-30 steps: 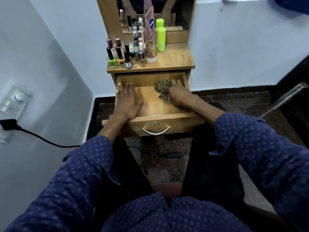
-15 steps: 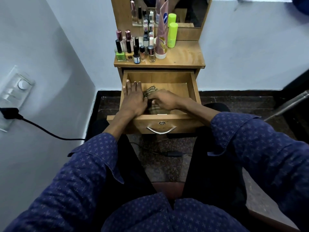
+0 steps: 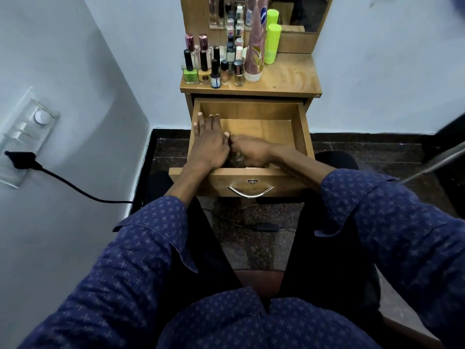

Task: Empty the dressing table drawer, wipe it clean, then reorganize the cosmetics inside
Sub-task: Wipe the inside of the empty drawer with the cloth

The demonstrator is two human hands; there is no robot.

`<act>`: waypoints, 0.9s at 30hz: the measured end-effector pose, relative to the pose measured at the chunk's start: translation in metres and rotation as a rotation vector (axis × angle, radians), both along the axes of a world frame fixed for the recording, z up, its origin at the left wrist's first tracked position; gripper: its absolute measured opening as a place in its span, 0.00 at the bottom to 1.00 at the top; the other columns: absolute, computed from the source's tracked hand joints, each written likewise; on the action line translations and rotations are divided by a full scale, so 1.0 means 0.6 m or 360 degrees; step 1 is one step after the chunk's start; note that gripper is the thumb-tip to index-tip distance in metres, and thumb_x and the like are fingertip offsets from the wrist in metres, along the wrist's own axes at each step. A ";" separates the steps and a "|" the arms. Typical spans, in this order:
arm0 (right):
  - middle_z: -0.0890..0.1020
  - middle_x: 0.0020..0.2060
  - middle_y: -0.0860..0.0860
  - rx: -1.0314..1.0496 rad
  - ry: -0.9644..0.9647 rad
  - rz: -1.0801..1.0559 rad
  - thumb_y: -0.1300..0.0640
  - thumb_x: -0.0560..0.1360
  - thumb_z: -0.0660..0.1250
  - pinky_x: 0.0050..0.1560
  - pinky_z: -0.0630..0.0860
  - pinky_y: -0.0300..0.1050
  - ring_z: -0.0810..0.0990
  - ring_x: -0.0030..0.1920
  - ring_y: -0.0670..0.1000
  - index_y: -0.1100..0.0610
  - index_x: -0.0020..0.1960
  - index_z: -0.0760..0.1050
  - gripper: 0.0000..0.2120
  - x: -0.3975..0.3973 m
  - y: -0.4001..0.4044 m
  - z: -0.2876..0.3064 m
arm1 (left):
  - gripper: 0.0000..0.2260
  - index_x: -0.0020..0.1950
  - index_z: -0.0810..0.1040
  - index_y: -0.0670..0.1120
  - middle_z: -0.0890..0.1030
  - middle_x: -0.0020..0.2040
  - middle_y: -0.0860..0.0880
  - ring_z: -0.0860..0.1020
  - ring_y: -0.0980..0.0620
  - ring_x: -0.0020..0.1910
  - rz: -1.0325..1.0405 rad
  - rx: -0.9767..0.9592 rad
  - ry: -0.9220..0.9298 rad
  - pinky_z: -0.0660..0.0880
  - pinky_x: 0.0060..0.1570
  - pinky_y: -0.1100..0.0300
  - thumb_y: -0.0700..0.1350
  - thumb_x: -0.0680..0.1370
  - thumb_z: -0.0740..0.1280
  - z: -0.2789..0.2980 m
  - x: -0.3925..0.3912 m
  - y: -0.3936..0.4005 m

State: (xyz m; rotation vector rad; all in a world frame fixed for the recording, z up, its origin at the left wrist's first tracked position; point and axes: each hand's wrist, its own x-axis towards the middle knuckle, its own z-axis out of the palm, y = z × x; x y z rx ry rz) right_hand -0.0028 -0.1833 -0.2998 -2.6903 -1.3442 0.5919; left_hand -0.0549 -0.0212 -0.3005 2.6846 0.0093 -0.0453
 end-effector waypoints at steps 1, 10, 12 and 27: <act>0.79 0.51 0.47 0.0029 0.0115 0.0089 0.66 0.75 0.72 0.54 0.76 0.49 0.77 0.50 0.50 0.64 0.59 0.82 0.13 -0.009 0.004 0.001 | 0.29 0.85 0.51 0.38 0.52 0.85 0.37 0.42 0.39 0.85 0.0010 -0.0003 0.0000 0.39 0.83 0.45 0.50 0.88 0.54 0.000 0.000 0.000; 0.73 0.71 0.56 0.0134 -0.0347 -0.0446 0.54 0.76 0.74 0.65 0.77 0.56 0.73 0.68 0.59 0.56 0.70 0.76 0.24 0.045 -0.005 -0.020 | 0.33 0.86 0.45 0.40 0.46 0.86 0.38 0.40 0.39 0.85 -0.0022 -0.0011 0.0025 0.38 0.83 0.42 0.49 0.87 0.57 0.003 -0.006 0.000; 0.72 0.71 0.57 0.0112 -0.0374 -0.0679 0.53 0.77 0.73 0.66 0.76 0.57 0.72 0.70 0.60 0.58 0.72 0.73 0.25 0.056 0.016 -0.012 | 0.33 0.86 0.39 0.46 0.44 0.86 0.42 0.36 0.41 0.84 -0.0062 -0.0148 -0.0018 0.35 0.81 0.41 0.53 0.88 0.55 0.005 -0.007 0.001; 0.85 0.55 0.53 0.0102 -0.0070 -0.0247 0.51 0.82 0.64 0.54 0.83 0.41 0.83 0.49 0.47 0.54 0.59 0.80 0.10 -0.031 -0.023 -0.016 | 0.30 0.86 0.38 0.54 0.43 0.87 0.44 0.32 0.44 0.83 -0.0047 -0.0145 0.0110 0.31 0.80 0.40 0.63 0.87 0.42 0.005 -0.008 -0.008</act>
